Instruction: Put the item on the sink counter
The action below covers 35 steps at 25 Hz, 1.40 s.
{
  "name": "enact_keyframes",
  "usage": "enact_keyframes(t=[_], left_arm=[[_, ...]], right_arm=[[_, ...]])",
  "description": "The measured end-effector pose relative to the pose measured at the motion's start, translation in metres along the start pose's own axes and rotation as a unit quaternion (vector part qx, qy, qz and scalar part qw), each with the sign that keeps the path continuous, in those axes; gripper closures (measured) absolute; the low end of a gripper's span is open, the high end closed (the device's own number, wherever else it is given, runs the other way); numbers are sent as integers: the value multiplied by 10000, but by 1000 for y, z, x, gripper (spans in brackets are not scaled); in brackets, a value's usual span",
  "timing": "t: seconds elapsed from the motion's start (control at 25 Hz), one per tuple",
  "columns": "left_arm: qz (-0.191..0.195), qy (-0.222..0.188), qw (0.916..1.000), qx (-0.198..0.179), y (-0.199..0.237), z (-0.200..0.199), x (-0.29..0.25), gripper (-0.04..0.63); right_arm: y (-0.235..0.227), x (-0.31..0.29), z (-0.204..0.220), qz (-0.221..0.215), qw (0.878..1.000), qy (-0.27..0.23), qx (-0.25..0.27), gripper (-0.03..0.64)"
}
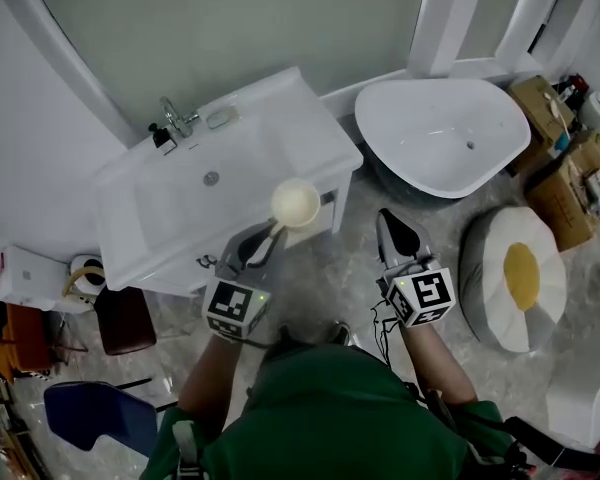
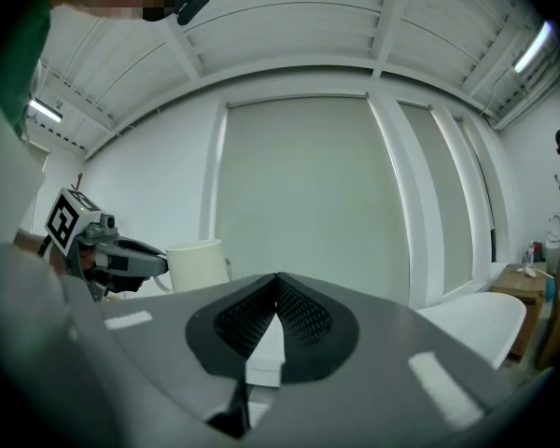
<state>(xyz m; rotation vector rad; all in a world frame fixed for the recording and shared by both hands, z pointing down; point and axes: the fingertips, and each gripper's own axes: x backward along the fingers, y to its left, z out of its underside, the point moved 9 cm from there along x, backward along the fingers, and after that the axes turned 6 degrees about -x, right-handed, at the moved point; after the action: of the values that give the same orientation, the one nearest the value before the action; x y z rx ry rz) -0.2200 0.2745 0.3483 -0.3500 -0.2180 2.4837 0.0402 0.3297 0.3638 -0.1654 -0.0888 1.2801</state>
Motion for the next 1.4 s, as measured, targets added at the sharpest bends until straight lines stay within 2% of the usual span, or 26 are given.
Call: enact_keyframes(t=[0.32, 0.68, 0.84, 1.04, 1.4], left_arm=[[-328, 53, 9994, -4, -7, -8, 0, 552], [-288, 96, 9995, 64, 10, -3, -31, 552], [-233, 119, 9995, 149, 22, 6, -56, 552], [-233, 110, 9994, 225, 60, 18, -95, 552], [-223, -5, 9994, 272, 146, 26, -163, 552]], right_arm=[[-16, 19, -5, -222, 9995, -200, 123, 620], [-46, -1, 3, -94, 9999, 74, -121, 620], [-56, -20, 4, -174, 9995, 221, -132, 620], [-67, -68, 8, -246, 9988, 434, -23, 620], [-94, -162, -4, -244, 9986, 465, -49, 620]])
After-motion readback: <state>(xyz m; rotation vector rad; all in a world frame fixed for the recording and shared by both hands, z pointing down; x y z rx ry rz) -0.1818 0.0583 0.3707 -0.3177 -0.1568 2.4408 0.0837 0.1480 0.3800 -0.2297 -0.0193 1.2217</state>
